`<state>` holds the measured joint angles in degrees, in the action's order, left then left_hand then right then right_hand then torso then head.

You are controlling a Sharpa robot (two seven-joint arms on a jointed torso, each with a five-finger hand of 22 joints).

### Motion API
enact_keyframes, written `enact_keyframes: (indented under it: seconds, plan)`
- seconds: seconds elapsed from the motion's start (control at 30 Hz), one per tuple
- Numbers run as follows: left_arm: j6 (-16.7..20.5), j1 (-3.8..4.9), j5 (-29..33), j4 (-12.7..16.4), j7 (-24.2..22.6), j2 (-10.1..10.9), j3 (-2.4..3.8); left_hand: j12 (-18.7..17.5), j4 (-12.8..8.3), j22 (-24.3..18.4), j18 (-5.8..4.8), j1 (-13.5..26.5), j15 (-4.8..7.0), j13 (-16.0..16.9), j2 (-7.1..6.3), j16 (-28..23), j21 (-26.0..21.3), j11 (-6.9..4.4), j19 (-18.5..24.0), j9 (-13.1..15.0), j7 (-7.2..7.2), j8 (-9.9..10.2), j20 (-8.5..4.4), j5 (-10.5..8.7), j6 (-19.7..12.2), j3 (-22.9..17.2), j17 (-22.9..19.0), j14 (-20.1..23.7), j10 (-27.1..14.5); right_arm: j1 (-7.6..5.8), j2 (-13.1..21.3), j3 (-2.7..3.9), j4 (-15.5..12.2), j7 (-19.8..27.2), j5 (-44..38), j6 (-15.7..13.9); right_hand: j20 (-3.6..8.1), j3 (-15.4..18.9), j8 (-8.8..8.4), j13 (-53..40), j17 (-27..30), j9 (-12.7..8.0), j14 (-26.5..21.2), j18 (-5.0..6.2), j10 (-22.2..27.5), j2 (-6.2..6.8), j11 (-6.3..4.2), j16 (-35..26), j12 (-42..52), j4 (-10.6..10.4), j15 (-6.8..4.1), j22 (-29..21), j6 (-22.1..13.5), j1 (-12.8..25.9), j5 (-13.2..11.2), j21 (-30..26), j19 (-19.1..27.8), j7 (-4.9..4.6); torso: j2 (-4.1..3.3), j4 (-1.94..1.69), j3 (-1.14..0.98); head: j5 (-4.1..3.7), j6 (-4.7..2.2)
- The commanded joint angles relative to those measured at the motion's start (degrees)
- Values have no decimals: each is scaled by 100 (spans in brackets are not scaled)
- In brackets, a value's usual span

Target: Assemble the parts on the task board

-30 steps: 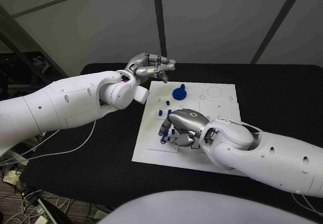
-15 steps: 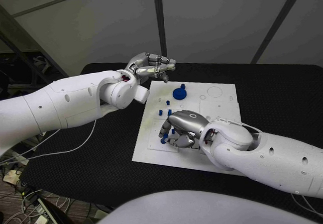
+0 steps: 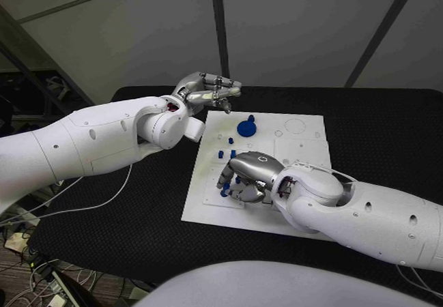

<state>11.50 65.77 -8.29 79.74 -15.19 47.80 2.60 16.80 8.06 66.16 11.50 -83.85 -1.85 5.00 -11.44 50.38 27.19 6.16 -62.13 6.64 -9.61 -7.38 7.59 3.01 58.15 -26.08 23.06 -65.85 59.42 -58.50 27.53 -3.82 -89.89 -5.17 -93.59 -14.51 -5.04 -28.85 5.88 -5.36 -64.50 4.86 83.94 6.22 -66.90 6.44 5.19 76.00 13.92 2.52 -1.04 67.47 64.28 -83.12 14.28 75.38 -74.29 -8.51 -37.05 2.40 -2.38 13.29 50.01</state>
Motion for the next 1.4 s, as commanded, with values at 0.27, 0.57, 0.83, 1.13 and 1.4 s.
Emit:
enact_keyframes:
  seconds: [0.27,0.57,0.83,1.13,1.4]
  plan:
    - [-54,10,18,7,-12,8,5,37,2,-7,-107,-9,3,9,61,-33,-3,15,40,-8,-11,-21,-1,-16,32,31,-6,39,-38,15,-25,-19,38,-22,-106,45,-204,121,-218,129,-3,-81,170,-23,742,195,133,57,-574,-90,241,-314,-363,286,77,-218,277,-143,3,3,0,9,-1]
    - [-55,10,18,5,-10,9,5,52,4,-19,-106,-10,3,10,78,-34,-17,14,37,-11,-10,-23,-1,-16,29,43,-16,40,-46,19,-1,-21,7,83,-21,-373,-275,320,-229,168,118,-101,111,39,1102,307,178,10,-626,-125,290,-575,-587,367,31,-422,468,-144,7,3,-2,11,-1]
    - [-59,10,18,0,-6,10,5,52,4,-19,-106,-10,3,10,78,-34,-17,14,37,-11,-10,-23,-1,-16,29,43,-16,40,-46,51,129,-21,-163,205,134,-968,-287,605,-235,156,226,-108,64,73,1292,352,178,-33,-524,-178,295,-758,-867,390,46,-573,564,-92,7,9,-7,11,-30]
    - [-58,9,18,-20,-1,19,4,55,4,-23,-106,-10,3,10,80,-34,-21,14,36,-11,-11,-23,-1,-17,28,48,-19,40,-49,59,537,-14,-616,268,347,-1304,-293,828,-229,145,333,-101,30,94,1351,325,179,-81,-391,-234,298,-879,-993,365,52,-676,617,-53,31,30,1,-19,-85]
    - [-53,8,18,-36,5,45,-6,57,6,-24,-106,-8,3,10,80,-34,-22,15,35,-12,-11,-23,-1,-17,28,51,-20,40,-50,-47,1420,181,-1176,-15,1340,-1316,-240,1075,-73,-71,130,-28,118,23,165,272,23,55,339,-581,202,-557,-690,672,29,-450,313,-146,89,95,10,-212,-189]
